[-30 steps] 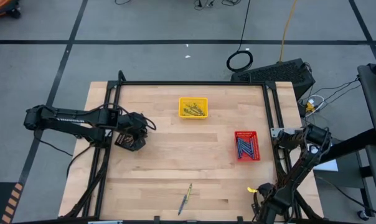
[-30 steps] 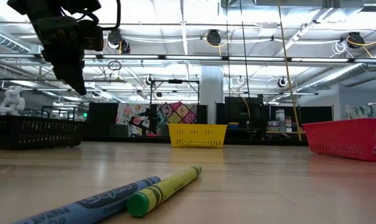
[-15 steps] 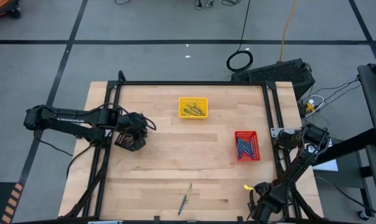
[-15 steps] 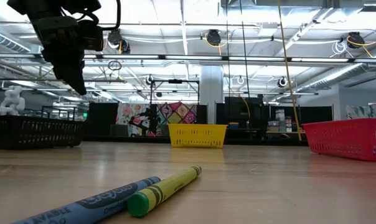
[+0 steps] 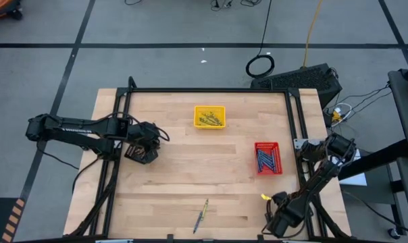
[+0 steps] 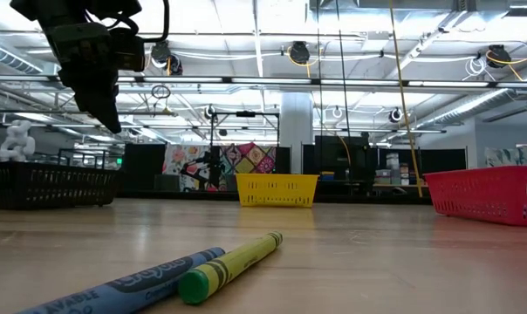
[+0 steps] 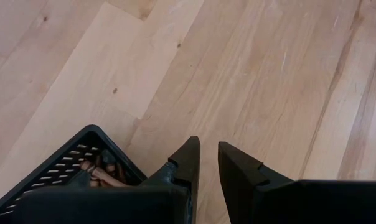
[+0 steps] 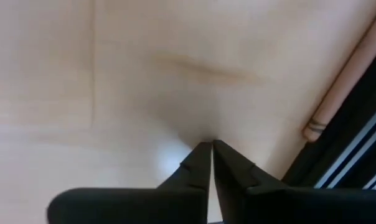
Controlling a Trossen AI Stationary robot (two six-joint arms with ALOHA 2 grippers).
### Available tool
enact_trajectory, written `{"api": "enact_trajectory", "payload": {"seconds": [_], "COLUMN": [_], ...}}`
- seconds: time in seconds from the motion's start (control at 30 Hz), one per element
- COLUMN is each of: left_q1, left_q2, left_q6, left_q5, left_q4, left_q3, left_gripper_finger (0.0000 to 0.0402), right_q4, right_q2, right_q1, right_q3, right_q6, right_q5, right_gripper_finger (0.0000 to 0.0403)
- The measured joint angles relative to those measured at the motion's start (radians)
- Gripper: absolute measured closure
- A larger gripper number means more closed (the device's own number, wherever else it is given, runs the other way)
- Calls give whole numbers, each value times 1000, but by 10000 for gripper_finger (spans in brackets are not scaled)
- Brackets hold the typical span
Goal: Sort crayons
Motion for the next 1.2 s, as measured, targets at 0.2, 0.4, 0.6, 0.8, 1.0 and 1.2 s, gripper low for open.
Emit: {"api": "enact_trajectory", "payload": {"seconds": [0.2,0.4,0.6,0.8,1.0,1.2], "left_q1": [0,0,0,0,0,0], "left_q2": [0,0,0,0,0,0], "left_q6": [1,1,1,2,2,1], "left_q5": [0,0,0,-1,-4,-4], "left_q4": [0,0,0,0,0,0], "left_q3": [0,0,0,0,0,0], "left_gripper_finger": [340,340,340,340,340,340], "right_q4": [-74,-205,-276,-267,-274,-273], "right_q2": [1,3,3,2,2,1], "right_q1": [-25,-72,-76,-72,-53,-47], "right_q3": [-2,-4,-5,-9,-34,-67], "right_q6": [-62,-208,-246,-238,-200,-176], "right_q5": [-8,-13,-114,-116,-121,-125], "right_gripper_finger": [400,402,402,403,403,403]}}
